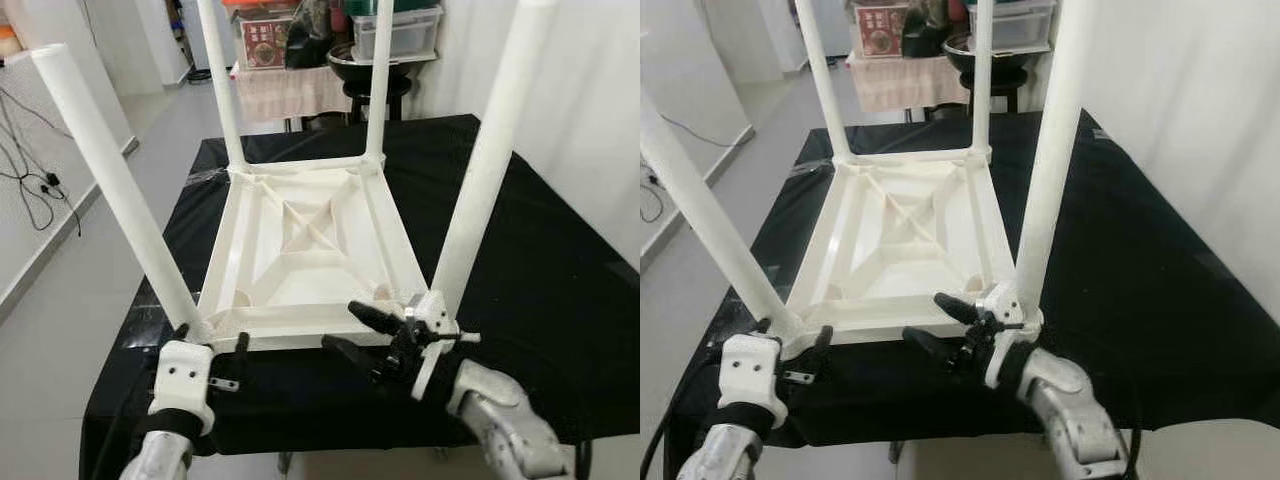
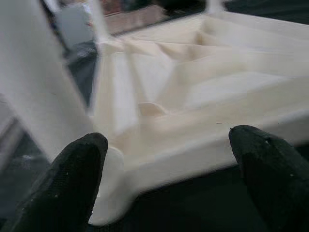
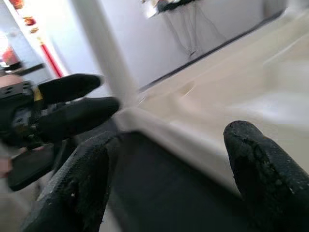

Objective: Building children table

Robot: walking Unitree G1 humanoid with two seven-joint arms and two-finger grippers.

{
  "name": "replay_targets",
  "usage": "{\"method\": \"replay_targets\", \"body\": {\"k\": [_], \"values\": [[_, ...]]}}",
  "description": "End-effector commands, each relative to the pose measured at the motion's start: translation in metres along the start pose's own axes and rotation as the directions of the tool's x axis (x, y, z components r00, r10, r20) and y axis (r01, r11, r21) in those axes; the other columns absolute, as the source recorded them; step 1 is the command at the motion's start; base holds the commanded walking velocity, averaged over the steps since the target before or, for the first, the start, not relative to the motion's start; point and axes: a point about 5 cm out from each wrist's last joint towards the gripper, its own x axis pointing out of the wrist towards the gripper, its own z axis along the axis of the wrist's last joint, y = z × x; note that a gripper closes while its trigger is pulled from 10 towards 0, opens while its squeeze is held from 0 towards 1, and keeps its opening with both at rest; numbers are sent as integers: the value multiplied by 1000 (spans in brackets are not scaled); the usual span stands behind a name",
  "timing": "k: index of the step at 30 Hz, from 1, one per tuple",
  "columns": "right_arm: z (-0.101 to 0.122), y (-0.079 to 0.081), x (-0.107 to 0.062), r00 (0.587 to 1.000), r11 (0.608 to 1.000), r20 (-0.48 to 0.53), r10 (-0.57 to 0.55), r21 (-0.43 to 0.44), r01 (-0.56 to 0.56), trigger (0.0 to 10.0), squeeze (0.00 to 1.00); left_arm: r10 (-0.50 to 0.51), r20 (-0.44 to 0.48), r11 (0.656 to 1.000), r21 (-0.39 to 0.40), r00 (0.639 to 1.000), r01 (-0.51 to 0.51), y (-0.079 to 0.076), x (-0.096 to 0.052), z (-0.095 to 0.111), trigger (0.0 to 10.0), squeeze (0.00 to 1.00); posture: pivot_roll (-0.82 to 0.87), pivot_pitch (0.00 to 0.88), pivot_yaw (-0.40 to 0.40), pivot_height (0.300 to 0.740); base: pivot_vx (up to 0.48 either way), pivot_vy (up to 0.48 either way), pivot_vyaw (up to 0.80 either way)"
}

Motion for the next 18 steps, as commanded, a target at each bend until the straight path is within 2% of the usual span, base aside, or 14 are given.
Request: {"method": "replay_targets", "body": {"k": [1, 2, 3, 6, 12, 14, 18], "values": [[4, 3, -4, 1000, 1000, 11, -1, 7, 1, 10000, 0, -71, -7, 997, -30, 997, 71, -12, -6, -2, 10000, 0, -66, 0, 34, 740, 0, 0, 0], [4, 3, -4, 1000, 1000, 11, -1, 7, 1, 10000, 0, -71, -7, 997, -30, 997, 71, -12, -6, -2, 10000, 0, -66, 0, 34, 740, 0, 0, 0], [4, 1, -7, 998, 998, 29, -57, 25, 57, 10000, 0, -93, -4, 996, -16, 996, 93, -14, -7, -2, 10000, 0, -71, 0, 34, 740, 0, 0, 0], [4, -1, -10, 992, 993, 54, -114, 44, 112, 10000, 0, -107, -2, 994, 0, 994, 107, -15, -7, -2, 10000, 0, -70, 0, 37, 740, 0, 0, 0], [4, 1, -7, 989, 989, 83, -120, 97, 112, 10000, 0, -111, -2, 993, 43, 994, 111, -14, -4, -7, 10000, 0, -77, 0, 58, 740, 0, 0, 0], [1, 0, -8, 988, 983, 88, -128, 140, 115, 10000, 0, -101, -3, 995, 16, 995, 101, -11, -8, -8, 10000, 0, -88, 0, 67, 740, 0, 0, 0], [1, 1, -8, 987, 980, 89, -134, 160, 118, 10000, 0, -106, -4, 994, -12, 994, 106, -11, -10, -9, 10000, 0, -92, 0, 71, 740, 0, 0, 0]]}}
